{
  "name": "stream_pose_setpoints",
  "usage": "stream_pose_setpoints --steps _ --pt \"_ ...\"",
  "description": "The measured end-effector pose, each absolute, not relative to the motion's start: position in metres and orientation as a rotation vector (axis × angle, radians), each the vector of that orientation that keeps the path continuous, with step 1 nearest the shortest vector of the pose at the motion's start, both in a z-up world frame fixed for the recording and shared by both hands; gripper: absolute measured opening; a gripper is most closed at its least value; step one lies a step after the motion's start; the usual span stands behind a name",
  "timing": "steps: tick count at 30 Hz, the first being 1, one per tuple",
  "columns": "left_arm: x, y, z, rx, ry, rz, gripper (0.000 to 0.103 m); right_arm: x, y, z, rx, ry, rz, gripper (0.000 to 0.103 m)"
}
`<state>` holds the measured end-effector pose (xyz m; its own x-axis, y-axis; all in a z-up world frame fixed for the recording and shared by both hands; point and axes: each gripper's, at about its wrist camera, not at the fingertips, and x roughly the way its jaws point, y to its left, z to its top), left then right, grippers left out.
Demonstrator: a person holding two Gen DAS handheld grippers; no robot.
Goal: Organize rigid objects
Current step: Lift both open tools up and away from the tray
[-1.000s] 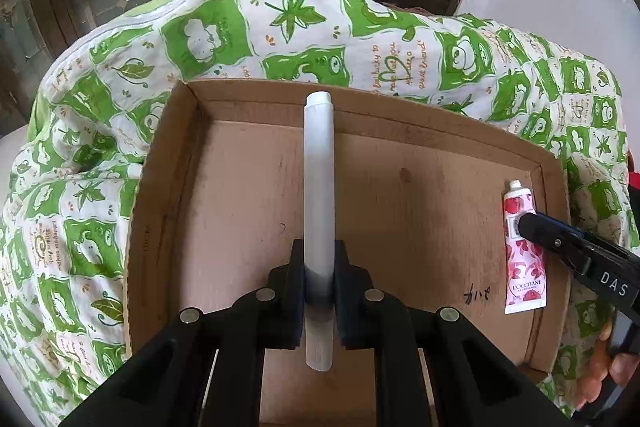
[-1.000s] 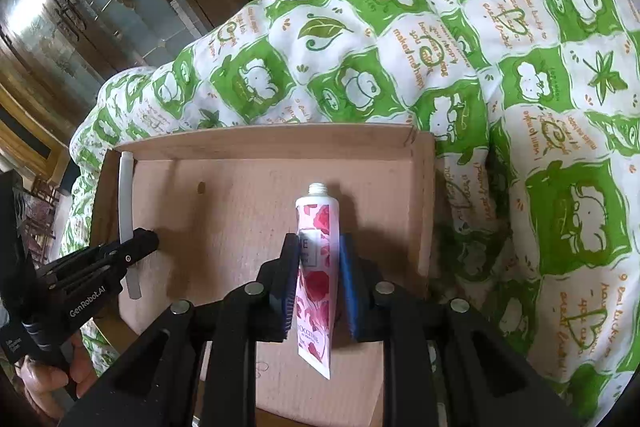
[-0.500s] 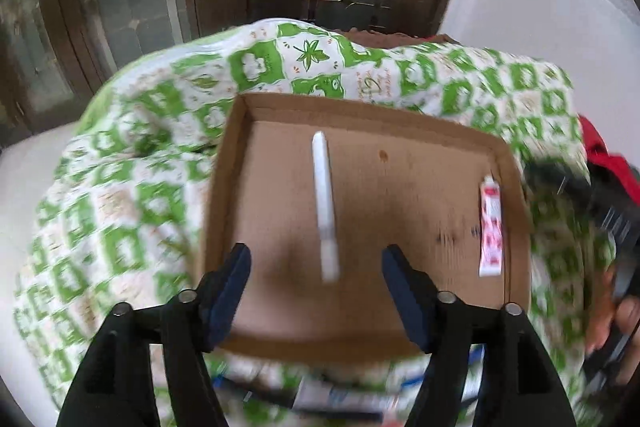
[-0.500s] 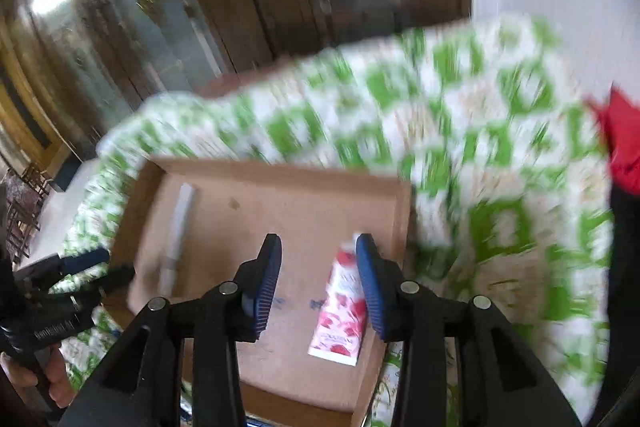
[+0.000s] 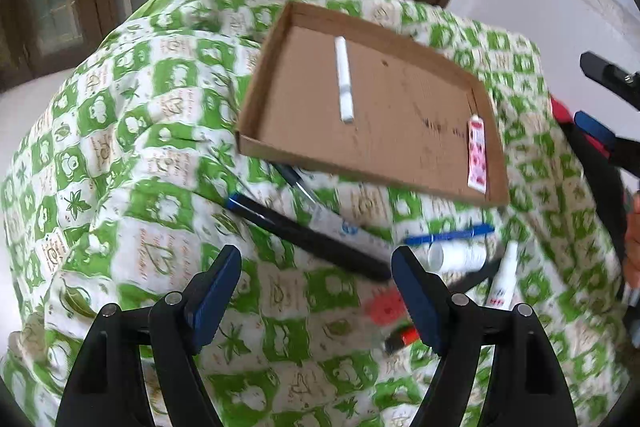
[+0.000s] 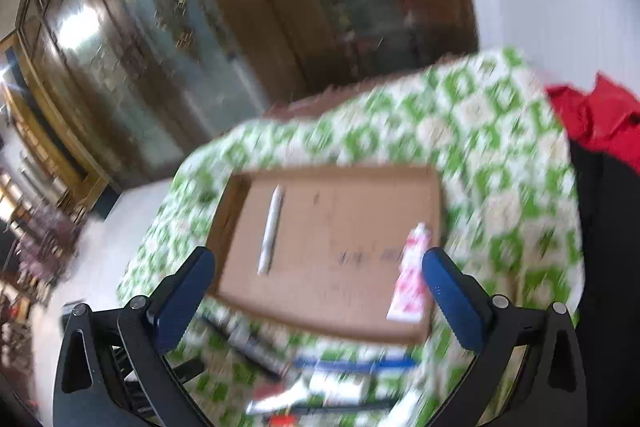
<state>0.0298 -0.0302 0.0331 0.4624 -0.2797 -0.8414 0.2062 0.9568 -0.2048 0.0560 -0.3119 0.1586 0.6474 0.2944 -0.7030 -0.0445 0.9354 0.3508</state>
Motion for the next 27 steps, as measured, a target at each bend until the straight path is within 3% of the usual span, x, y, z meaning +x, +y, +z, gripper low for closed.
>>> stream_pose_setpoints --steps 9,27 --pt "0.023 -0.038 0.016 -0.030 1.108 -0.288 0.081 0.040 -0.291 0.122 0.285 1.045 0.304 0.103" --pt "0.015 -0.053 0.031 0.020 1.101 -0.288 0.081 0.043 -0.280 0.111 0.202 1.067 0.321 0.103"
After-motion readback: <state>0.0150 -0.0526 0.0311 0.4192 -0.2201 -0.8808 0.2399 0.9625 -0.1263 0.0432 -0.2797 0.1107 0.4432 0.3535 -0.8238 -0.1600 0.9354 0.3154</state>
